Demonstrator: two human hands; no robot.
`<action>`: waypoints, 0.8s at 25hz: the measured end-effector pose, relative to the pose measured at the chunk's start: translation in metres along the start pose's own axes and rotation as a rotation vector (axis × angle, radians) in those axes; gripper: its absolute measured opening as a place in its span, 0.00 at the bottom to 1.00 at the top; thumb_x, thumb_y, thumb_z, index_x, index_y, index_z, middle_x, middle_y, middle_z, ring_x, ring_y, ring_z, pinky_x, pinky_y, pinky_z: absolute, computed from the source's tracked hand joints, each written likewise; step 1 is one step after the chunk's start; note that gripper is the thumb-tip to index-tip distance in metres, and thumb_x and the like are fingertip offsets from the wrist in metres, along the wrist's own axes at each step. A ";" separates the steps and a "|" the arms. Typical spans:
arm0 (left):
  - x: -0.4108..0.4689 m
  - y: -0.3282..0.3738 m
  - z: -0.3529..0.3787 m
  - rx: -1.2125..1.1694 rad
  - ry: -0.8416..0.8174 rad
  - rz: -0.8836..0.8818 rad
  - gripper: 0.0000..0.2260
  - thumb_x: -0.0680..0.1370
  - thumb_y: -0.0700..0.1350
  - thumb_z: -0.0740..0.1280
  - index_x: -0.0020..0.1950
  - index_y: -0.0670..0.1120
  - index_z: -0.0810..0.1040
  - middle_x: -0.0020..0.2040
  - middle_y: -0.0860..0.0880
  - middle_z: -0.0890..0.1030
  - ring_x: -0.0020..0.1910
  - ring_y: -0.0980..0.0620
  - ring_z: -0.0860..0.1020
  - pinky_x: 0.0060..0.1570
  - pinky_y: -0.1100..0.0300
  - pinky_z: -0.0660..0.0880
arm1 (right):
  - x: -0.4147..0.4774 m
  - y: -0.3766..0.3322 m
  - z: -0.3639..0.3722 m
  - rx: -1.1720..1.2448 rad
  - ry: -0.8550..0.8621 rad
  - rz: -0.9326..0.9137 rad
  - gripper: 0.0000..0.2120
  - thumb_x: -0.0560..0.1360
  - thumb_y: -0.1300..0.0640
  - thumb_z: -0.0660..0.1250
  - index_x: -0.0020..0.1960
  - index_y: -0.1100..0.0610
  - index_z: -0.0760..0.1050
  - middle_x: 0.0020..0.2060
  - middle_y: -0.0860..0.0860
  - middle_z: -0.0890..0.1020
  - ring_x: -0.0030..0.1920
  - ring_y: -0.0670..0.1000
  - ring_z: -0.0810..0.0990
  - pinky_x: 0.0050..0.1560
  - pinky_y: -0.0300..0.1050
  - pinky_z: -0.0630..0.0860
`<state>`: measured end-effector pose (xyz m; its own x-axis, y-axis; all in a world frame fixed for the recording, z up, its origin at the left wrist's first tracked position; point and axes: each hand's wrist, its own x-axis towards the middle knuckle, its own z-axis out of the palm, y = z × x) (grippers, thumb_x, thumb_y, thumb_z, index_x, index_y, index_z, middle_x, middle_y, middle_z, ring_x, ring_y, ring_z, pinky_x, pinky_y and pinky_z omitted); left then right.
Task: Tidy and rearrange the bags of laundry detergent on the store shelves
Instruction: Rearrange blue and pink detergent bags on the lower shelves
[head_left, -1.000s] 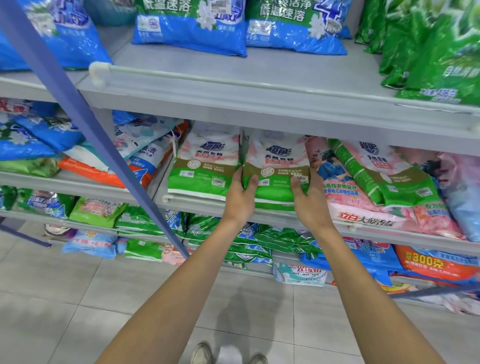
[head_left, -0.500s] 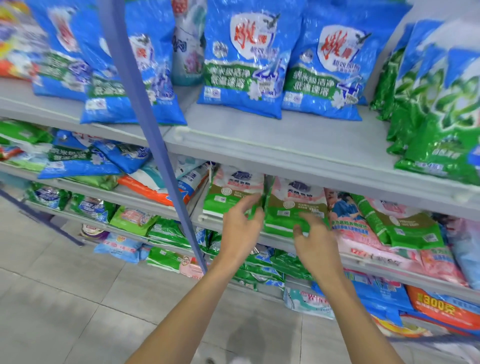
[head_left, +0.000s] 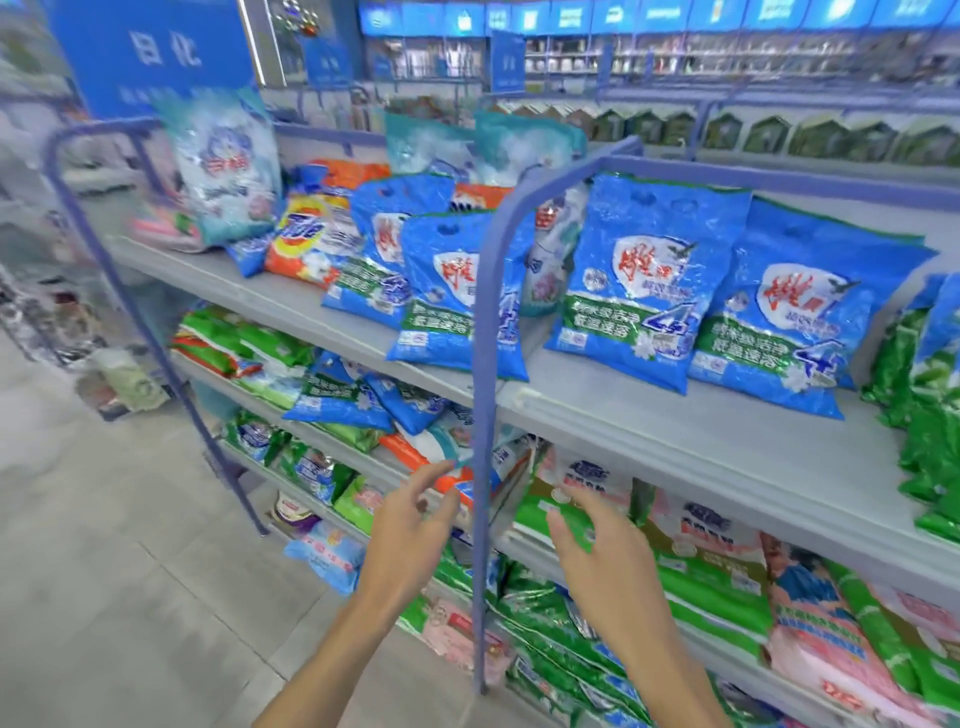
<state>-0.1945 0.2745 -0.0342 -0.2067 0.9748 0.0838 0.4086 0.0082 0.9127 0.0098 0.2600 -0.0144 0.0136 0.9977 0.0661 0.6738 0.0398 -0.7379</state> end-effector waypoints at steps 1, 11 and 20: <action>0.007 -0.001 -0.013 -0.002 0.027 0.016 0.13 0.81 0.45 0.68 0.60 0.62 0.79 0.46 0.69 0.82 0.40 0.60 0.75 0.52 0.61 0.73 | 0.004 -0.013 0.005 0.003 -0.013 -0.014 0.22 0.82 0.44 0.61 0.76 0.45 0.68 0.74 0.42 0.72 0.73 0.45 0.69 0.73 0.47 0.67; 0.154 -0.006 -0.120 0.043 0.074 0.218 0.15 0.81 0.46 0.68 0.67 0.55 0.79 0.58 0.61 0.80 0.55 0.61 0.77 0.60 0.58 0.74 | 0.089 -0.146 0.078 0.077 0.056 -0.142 0.23 0.82 0.45 0.62 0.76 0.46 0.66 0.70 0.39 0.71 0.68 0.39 0.70 0.62 0.35 0.64; 0.323 0.002 -0.172 0.179 -0.055 0.177 0.32 0.79 0.55 0.69 0.79 0.44 0.64 0.76 0.46 0.70 0.74 0.45 0.69 0.71 0.50 0.66 | 0.206 -0.186 0.103 -0.015 0.426 0.155 0.39 0.81 0.46 0.65 0.82 0.58 0.48 0.82 0.55 0.54 0.81 0.55 0.52 0.79 0.54 0.54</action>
<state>-0.4137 0.5510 0.0639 -0.0717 0.9751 0.2099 0.5860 -0.1292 0.7999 -0.1891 0.4636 0.0676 0.4164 0.8801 0.2283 0.6501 -0.1126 -0.7515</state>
